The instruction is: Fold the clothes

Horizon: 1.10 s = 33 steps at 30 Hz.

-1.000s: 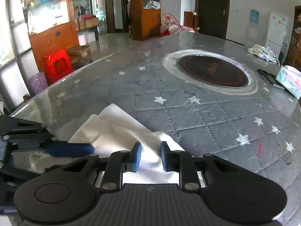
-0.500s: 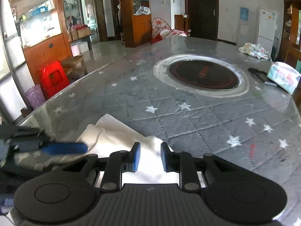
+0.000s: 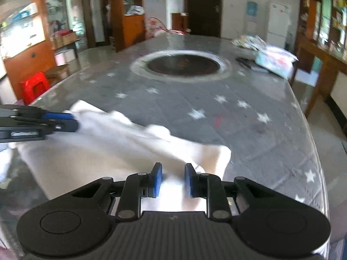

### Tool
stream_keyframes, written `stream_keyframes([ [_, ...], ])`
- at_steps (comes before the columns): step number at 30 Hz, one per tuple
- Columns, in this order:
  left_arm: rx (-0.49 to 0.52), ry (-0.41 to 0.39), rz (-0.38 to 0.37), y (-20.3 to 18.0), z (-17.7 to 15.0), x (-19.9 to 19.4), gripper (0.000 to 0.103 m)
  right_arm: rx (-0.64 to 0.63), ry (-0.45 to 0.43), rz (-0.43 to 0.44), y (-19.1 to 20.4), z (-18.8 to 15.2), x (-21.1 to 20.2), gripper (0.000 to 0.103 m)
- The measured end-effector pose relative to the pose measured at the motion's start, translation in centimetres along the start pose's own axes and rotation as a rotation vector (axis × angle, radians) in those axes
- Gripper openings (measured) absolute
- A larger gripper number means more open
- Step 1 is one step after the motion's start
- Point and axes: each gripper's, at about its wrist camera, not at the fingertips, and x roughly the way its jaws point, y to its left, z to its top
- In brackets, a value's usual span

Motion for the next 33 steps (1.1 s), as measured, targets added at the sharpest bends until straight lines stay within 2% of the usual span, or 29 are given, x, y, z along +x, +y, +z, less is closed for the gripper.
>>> stream_keyframes([
  [6, 0.011, -0.01, 0.006, 0.0, 0.0, -0.7, 0.03, 0.068, -0.039, 0.028, -1.4, 0.8, -0.4, 0.018],
  [11, 0.045, -0.043, -0.045, -1.5, -0.2, -3.0, 0.031, -0.024, -0.067, 0.014, -0.5, 0.5, -3.0, 0.018],
  [16, 0.094, -0.059, -0.111, -3.5, -0.9, -4.5, 0.031, -0.176, -0.075, 0.008, 2.1, -1.3, -5.2, 0.018],
  [21, 0.116, -0.031, -0.129, -4.4, -2.1, -4.4, 0.031, -0.224, -0.08, 0.003, 3.3, -3.4, -5.7, 0.018],
  [27, 0.088, -0.01, -0.112, -3.3, -3.1, -3.9, 0.031, -0.17, -0.065, -0.016, 2.3, -5.0, -4.7, 0.018],
  [33, 0.061, -0.03, -0.109, -2.8, -2.9, -4.9, 0.032, -0.159, -0.11, -0.002, 2.4, -3.7, -5.4, 0.019],
])
